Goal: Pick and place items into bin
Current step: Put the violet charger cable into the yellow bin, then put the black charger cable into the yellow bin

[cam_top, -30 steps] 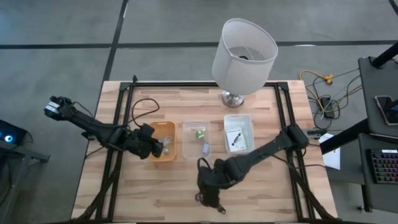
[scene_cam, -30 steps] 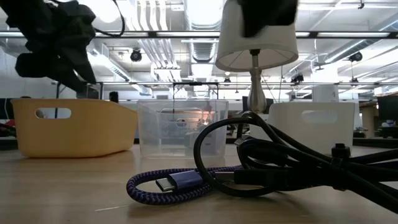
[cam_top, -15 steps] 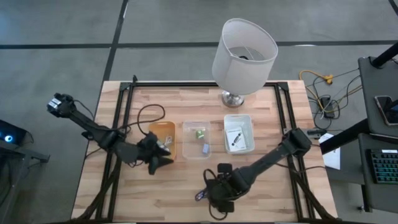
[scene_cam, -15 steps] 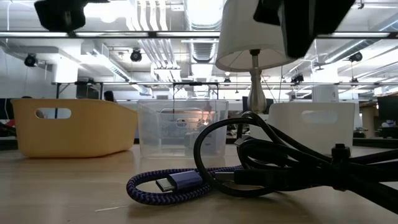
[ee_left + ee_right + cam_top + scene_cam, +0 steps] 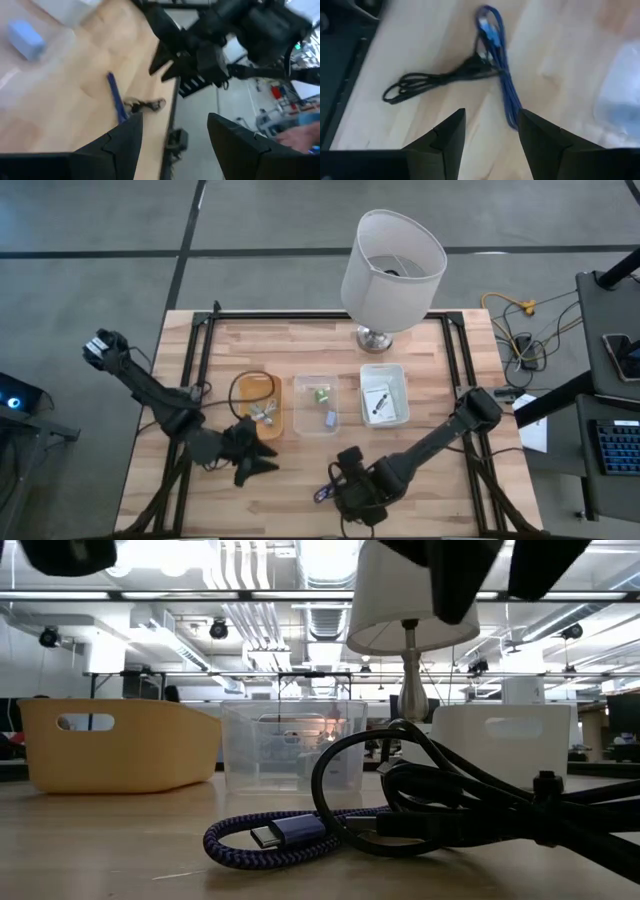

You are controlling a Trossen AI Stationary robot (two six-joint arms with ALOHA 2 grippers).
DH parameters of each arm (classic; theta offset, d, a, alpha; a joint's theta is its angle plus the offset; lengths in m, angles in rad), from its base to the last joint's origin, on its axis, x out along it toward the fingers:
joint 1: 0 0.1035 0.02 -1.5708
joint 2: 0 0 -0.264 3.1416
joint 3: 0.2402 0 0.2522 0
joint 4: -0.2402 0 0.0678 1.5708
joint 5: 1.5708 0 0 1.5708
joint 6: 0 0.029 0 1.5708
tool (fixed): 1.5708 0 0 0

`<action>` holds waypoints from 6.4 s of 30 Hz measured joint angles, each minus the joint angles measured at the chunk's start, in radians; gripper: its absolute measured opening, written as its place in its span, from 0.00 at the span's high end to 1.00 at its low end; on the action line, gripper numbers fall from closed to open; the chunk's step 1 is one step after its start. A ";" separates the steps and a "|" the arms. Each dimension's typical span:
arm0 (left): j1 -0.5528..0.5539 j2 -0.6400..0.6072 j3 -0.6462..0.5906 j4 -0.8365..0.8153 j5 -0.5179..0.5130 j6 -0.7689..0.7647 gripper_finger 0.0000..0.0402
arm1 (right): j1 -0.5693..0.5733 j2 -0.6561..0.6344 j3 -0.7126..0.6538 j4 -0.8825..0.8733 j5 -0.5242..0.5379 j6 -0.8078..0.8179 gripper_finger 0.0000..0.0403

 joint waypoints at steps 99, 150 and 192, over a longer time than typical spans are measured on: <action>-0.265 -0.061 0.388 -1.424 -0.348 -0.269 1.00 | -0.496 0.398 0.534 0.313 -0.003 1.011 0.96; -0.264 0.100 0.358 -1.314 -0.247 -0.272 0.65 | 0.074 0.246 0.173 -0.020 -0.020 1.107 0.55; -0.262 0.052 0.359 -1.403 -0.259 -0.364 0.65 | -0.004 0.226 0.124 0.100 -0.019 0.860 0.96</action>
